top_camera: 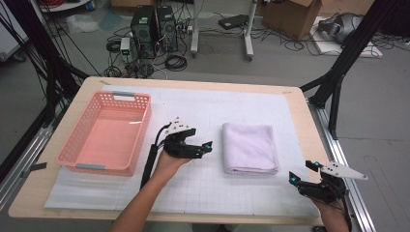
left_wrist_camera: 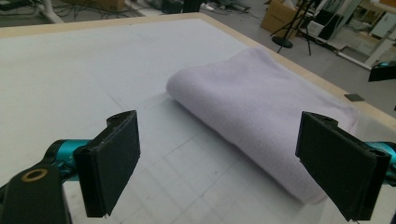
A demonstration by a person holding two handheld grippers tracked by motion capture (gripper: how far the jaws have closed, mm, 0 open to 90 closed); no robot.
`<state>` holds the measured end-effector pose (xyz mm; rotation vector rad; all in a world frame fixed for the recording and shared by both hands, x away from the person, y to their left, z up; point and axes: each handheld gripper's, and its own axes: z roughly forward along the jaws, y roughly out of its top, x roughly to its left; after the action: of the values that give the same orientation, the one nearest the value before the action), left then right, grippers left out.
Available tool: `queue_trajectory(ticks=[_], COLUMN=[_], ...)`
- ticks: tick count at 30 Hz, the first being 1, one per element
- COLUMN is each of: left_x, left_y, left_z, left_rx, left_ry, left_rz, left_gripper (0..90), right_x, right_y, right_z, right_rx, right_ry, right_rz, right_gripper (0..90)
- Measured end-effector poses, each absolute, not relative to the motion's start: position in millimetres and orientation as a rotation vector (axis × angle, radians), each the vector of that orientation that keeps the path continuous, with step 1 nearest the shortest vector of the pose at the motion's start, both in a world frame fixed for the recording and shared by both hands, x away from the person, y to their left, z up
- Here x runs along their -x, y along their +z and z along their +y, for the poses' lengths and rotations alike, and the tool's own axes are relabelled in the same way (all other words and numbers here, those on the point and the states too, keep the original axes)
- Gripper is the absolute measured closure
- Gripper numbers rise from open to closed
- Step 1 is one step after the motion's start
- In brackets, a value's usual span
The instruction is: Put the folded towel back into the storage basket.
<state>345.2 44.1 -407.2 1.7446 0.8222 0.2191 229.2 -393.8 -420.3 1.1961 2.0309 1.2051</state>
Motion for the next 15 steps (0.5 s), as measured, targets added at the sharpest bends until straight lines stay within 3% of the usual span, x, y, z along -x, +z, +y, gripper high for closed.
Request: queue_trajectory(ticks=[15], left_x=[-376.0], left_y=[-428.7], left_z=[-20.9], left_rx=[-1.896], left_ry=[0.129], left_rz=[0.891], left_gripper=[19.7], right_x=[-229.7], right_y=[-422.8], right_z=[-395.1], right_rx=[-1.201], right_ry=[1.214], right_rz=[2.035], right_gripper=[18.3])
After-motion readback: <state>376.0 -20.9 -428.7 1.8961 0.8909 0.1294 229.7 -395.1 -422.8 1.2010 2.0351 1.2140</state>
